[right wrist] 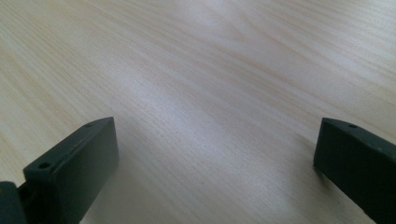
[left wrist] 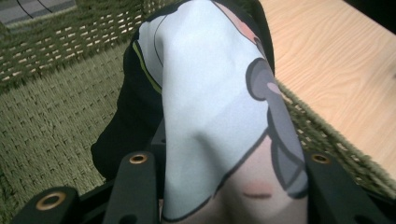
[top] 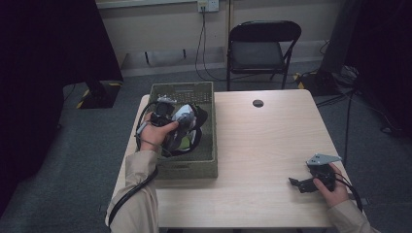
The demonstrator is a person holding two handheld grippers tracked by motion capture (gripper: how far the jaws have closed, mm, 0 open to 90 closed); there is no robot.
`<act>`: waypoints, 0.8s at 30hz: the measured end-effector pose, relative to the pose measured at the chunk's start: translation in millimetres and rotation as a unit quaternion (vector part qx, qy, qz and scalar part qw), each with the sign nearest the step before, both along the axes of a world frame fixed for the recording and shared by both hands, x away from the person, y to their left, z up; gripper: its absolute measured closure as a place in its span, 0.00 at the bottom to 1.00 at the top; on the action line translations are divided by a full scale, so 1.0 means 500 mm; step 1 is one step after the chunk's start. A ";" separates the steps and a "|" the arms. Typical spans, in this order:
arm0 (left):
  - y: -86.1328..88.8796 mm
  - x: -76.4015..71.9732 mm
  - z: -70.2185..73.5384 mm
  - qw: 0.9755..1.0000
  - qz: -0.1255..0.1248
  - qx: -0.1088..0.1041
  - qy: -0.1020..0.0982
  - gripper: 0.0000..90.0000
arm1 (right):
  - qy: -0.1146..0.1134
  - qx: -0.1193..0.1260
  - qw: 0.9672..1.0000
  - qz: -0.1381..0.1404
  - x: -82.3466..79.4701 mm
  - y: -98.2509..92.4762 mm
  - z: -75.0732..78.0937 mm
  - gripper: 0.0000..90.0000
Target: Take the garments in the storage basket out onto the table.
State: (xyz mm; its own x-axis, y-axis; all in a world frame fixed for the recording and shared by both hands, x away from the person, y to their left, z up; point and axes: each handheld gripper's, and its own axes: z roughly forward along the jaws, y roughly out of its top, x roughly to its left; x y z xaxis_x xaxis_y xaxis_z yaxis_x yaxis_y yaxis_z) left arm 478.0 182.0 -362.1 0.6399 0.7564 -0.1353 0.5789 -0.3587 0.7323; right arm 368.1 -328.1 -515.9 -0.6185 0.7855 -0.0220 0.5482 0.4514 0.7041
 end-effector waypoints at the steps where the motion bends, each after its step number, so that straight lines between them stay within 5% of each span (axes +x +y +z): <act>1: 0.000 -0.001 0.005 1.000 -0.001 -0.002 -0.002 0.64 | 0.000 0.000 1.000 0.000 0.000 0.000 0.000 0.00; 24: -0.026 -0.033 0.102 0.999 -0.028 -0.008 -0.022 0.64 | 0.000 0.000 1.000 0.000 0.000 0.000 0.000 0.00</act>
State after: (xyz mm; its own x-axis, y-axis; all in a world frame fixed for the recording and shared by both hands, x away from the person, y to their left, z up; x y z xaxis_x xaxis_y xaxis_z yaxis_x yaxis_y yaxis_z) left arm 461.7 169.1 -311.3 0.6861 0.7180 -0.1178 0.5259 -0.3775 0.7622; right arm 368.0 -328.1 -515.9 -0.6179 0.7859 -0.0216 0.5486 0.4507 0.7042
